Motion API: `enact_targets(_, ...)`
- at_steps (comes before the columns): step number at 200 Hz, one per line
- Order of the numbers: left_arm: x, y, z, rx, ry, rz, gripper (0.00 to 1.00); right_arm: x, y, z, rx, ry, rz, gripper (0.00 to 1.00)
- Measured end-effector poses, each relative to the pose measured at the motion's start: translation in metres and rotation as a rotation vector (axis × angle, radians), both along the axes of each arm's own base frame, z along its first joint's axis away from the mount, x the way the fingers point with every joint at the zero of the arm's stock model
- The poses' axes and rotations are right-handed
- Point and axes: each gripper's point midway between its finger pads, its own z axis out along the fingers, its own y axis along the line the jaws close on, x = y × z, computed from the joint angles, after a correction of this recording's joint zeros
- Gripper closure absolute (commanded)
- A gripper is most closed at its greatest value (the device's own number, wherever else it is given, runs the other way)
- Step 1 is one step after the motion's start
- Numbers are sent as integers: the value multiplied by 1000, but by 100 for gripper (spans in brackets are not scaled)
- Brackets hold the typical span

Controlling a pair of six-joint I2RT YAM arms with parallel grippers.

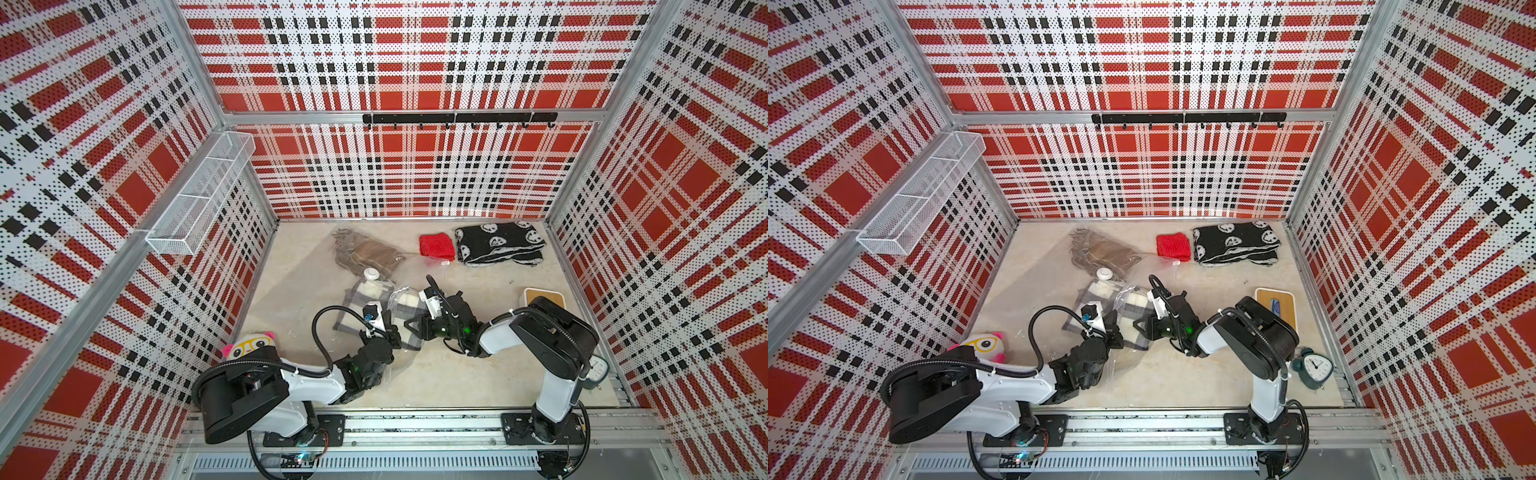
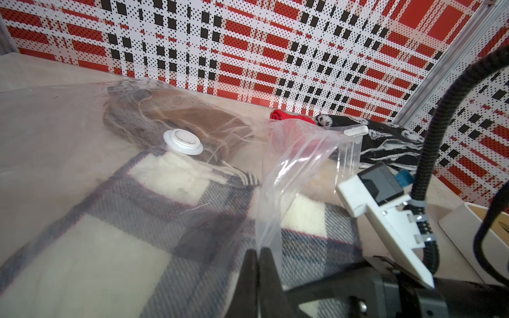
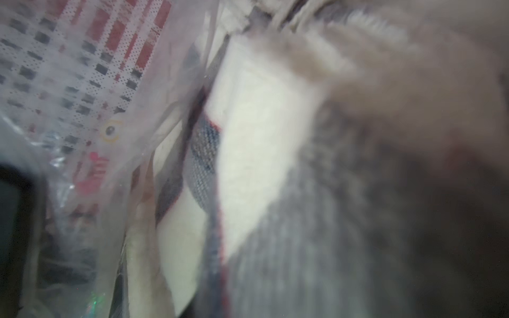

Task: Take the scarf out of the vacuum bag
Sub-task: Take out the scarf from the vacuum bag.

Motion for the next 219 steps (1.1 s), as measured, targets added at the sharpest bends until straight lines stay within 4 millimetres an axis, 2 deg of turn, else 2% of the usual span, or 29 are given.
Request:
enact_targets(10,-1,1,-2,3,2,1,100,0,0,2,2,-2,1,100)
enact_targets(45,-1,8,-8,0,13,13,100,4,-12,4,-13,8,25,100)
enact_targets(99,-2,22,-23,12,38,42,100,5,-48,7,-87,20,17,99)
enact_targets(138,-2,23,-24,10,37,50,100,17,-82,4,-167,44,-53,97)
enact_targets(219,-1,42,-31,17,42,129,100,22,-108,3,-307,61,-151,98)
